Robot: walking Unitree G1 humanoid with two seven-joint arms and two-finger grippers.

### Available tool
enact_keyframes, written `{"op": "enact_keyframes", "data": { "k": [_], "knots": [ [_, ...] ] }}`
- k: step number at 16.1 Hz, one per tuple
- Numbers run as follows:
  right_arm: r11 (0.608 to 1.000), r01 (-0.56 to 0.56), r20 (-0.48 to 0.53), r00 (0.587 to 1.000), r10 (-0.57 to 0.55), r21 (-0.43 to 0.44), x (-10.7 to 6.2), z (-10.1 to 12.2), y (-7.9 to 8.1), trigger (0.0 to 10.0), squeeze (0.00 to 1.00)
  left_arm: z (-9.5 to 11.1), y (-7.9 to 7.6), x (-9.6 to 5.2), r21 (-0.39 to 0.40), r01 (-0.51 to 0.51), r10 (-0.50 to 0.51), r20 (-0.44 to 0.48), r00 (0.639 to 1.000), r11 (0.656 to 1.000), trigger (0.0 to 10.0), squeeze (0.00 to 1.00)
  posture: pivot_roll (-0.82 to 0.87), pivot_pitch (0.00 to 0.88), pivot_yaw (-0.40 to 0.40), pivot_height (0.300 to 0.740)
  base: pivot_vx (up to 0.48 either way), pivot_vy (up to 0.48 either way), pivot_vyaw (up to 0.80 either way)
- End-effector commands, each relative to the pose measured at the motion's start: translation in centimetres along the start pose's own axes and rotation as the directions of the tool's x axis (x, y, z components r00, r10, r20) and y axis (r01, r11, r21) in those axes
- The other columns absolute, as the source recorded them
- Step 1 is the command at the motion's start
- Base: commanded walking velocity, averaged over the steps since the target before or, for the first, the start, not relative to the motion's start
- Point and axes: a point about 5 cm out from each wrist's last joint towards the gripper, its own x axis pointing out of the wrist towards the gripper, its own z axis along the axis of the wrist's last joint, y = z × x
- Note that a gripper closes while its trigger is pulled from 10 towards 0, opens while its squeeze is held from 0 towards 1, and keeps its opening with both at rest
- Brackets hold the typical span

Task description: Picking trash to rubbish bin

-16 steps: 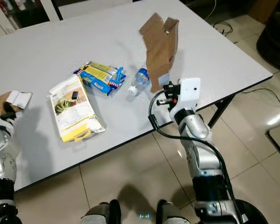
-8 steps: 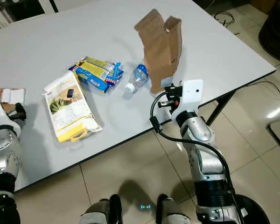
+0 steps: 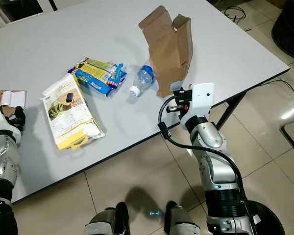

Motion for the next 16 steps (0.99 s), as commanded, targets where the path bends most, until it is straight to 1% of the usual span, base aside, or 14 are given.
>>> {"op": "enact_keyframes", "data": {
  "k": [1,6,11,16],
  "knots": [
    [1.0,0.006,-0.01,1.0,-0.006,0.005,-0.2,-0.14,0.07,10.0,0.0,-2.53,0.17,-0.57,0.007,0.015,-0.014,-0.111,0.994,1.0,0.0,0.0,-0.12,0.286,0.062,0.74,0.0,0.0,0.0],
    [1.0,0.007,-0.01,1.0,-0.007,0.004,-0.15,-0.09,0.07,10.0,0.0,-2.67,-0.02,-0.56,-0.007,0.035,-0.036,-0.106,0.994,0.999,0.0,0.0,-0.12,0.28,0.061,0.74,0.0,0.0,0.0],
    [1.0,0.004,-0.008,1.0,-0.004,0.005,-0.09,-0.12,0.19,10.0,0.0,-2.4,-0.02,-0.59,-0.025,0.035,-0.037,-0.074,0.997,0.999,0.0,0.0,-0.12,0.274,0.064,0.74,0.0,0.0,0.0],
    [1.0,0.004,-0.009,1.0,-0.004,0.0,0.03,-0.09,0.05,10.0,0.0,-1.94,-0.63,-1.33,-0.033,0.027,-0.026,0.02,0.999,0.999,0.0,0.0,-0.12,0.267,0.058,0.74,0.0,0.0,0.0]
  ]
}}
